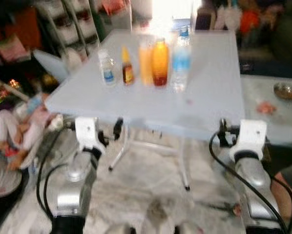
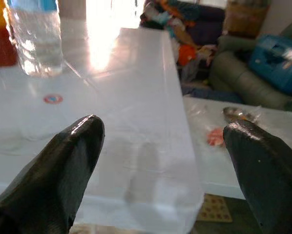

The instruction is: Restocking fridge

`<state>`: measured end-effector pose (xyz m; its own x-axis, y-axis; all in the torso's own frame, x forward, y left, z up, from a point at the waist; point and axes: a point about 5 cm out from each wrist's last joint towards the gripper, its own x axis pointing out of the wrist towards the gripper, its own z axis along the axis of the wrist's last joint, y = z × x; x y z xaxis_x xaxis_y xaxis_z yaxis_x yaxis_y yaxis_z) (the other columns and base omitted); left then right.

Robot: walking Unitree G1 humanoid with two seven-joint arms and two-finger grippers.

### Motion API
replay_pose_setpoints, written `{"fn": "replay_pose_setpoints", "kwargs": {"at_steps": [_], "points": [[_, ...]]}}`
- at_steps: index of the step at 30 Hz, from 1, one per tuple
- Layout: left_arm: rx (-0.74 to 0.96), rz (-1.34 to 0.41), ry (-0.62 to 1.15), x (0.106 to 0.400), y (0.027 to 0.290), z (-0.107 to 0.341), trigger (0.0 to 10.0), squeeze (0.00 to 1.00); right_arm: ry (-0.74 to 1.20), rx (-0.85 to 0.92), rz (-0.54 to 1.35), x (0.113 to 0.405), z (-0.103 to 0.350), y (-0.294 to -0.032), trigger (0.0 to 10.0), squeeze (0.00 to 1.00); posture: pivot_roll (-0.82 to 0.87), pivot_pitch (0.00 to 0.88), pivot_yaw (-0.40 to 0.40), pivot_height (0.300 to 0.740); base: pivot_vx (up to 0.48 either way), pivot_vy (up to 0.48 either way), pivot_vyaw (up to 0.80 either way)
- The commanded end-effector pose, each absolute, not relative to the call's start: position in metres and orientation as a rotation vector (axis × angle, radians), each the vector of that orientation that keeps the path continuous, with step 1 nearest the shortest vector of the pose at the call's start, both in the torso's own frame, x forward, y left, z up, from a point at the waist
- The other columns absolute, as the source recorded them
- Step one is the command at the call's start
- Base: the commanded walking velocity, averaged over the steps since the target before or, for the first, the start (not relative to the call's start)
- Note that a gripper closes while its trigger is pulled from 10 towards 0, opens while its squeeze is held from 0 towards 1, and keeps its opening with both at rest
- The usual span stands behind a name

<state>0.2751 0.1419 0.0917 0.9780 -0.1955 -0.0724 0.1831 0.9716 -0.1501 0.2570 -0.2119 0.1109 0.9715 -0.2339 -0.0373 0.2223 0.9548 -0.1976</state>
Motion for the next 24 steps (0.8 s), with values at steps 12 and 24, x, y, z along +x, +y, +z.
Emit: {"fn": "replay_pose_setpoints", "kwargs": {"at_steps": [12, 24], "points": [[-0.113, -0.17, 0.073, 0.2752, 0.1489, 0.095, 10.0, 0.0, 0.034, -0.197, -0.195, 0.2596, 0.1152, -0.2053, 10.0, 0.0, -0.07, 0.0, 0.049, 0.74, 0.0, 0.48, 0.0], [-0.086, -0.152, 0.057, 0.2739, 0.1534, 0.0948, 10.0, 0.0, 0.025, -0.194, -0.199, 0.2623, 0.1156, -0.2041, 10.0, 0.0, -0.06, 0.0, 0.04, 0.74, 0.0, 0.08, 0.0]]}}
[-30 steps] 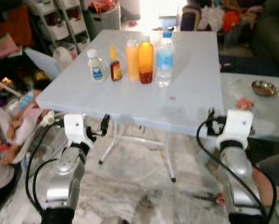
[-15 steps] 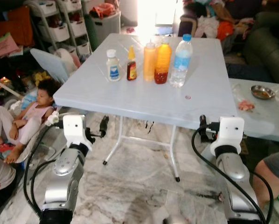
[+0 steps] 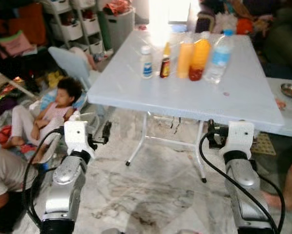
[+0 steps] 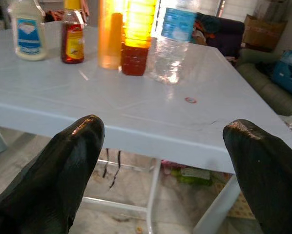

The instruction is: Restocking fridge

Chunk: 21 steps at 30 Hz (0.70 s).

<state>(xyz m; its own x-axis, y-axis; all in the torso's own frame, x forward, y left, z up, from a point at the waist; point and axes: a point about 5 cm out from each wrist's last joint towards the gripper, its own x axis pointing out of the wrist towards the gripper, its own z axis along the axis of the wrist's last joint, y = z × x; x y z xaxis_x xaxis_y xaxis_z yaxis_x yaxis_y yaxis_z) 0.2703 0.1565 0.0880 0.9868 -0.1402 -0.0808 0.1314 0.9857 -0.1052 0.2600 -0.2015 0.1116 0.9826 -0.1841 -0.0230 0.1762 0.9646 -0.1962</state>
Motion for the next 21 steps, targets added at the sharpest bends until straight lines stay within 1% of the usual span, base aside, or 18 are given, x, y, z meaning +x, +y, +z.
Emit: {"fn": "replay_pose_setpoints", "kwargs": {"at_steps": [1, 5, 10, 15, 18, 21], "points": [[-0.086, -0.152, 0.057, 0.274, 0.153, 0.095, 10.0, 0.0, 0.025, -0.194, -0.199, 0.262, 0.116, -0.204, 10.0, 0.0, -0.06, 0.0, 0.04, 0.74, 0.0, 0.0, 0.0], [-0.083, -0.128, 0.037, 0.276, 0.155, 0.098, 10.0, 0.0, 0.021, -0.198, -0.199, 0.263, 0.117, -0.205, 10.0, 0.0, -0.06, 0.0, 0.023, 0.74, 0.0, 0.0, 0.0], [-0.082, -0.066, 0.011, 0.276, 0.163, 0.101, 10.0, 0.0, 0.007, -0.211, -0.198, 0.261, 0.12, -0.206, 10.0, 0.0, -0.05, 0.0, -0.002, 0.74, 0.0, 0.0, 0.0], [-0.073, -0.03, 0.002, 0.273, 0.17, 0.103, 10.0, 0.0, -0.01, -0.229, -0.196, 0.254, 0.123, -0.204, 10.0, 0.0, -0.04, 0.0, -0.001, 0.74, 0.0, 0.0, 0.0], [-0.077, -0.042, 0.004, 0.272, 0.17, 0.103, 10.0, 0.0, -0.014, -0.239, -0.189, 0.253, 0.122, -0.202, 10.0, 0.0, -0.05, 0.0, 0.007, 0.74, 0.0, 0.0, 0.0], [-0.085, -0.089, 0.007, 0.271, 0.164, 0.102, 10.0, 0.0, -0.017, -0.243, -0.192, 0.253, 0.122, -0.201, 10.0, 0.0, -0.05, 0.0, 0.015, 0.74, 0.0, 0.0, 0.0]]}}
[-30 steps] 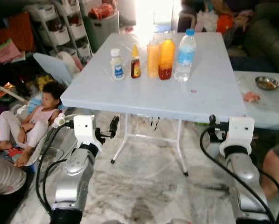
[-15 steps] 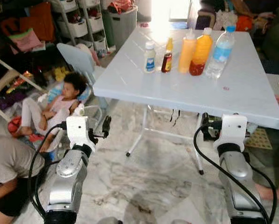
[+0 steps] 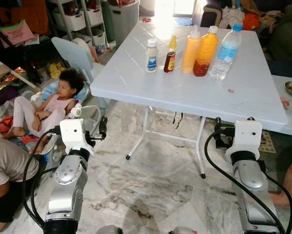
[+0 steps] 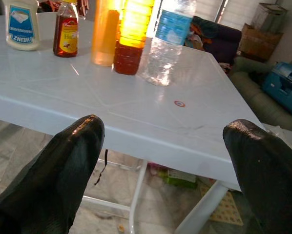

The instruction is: Restocking fridge

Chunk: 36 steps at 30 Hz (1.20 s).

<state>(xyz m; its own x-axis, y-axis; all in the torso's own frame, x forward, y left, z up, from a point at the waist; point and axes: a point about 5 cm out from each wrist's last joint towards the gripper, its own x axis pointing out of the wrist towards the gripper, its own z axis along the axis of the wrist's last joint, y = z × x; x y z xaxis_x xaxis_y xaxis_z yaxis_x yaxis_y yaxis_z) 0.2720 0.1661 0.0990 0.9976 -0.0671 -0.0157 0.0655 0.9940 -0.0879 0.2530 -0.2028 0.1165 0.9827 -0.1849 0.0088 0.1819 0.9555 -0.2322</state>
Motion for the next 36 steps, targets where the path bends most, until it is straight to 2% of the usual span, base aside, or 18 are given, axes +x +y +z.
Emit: {"fn": "replay_pose_setpoints", "kwargs": {"at_steps": [1, 11, 36], "points": [[-0.091, -0.111, 0.003, 0.271, 0.161, 0.103, 10.0, 0.0, -0.02, -0.249, -0.195, 0.254, 0.123, -0.201, 10.0, 0.0, -0.05, 0.0, 0.018, 0.74, 0.0, 0.0, 0.0], [-0.106, -0.155, 0.002, 0.271, 0.151, 0.104, 10.0, 0.0, -0.018, -0.25, -0.206, 0.253, 0.124, -0.204, 10.0, 0.0, -0.06, 0.0, 0.028, 0.74, 0.132, 0.0, 0.0], [-0.133, -0.198, 0.002, 0.271, 0.143, 0.105, 10.0, 0.0, -0.012, -0.257, -0.181, 0.258, 0.122, -0.199, 10.0, 0.0, -0.07, 0.0, 0.028, 0.74, 0.347, 0.0, 0.0]]}}
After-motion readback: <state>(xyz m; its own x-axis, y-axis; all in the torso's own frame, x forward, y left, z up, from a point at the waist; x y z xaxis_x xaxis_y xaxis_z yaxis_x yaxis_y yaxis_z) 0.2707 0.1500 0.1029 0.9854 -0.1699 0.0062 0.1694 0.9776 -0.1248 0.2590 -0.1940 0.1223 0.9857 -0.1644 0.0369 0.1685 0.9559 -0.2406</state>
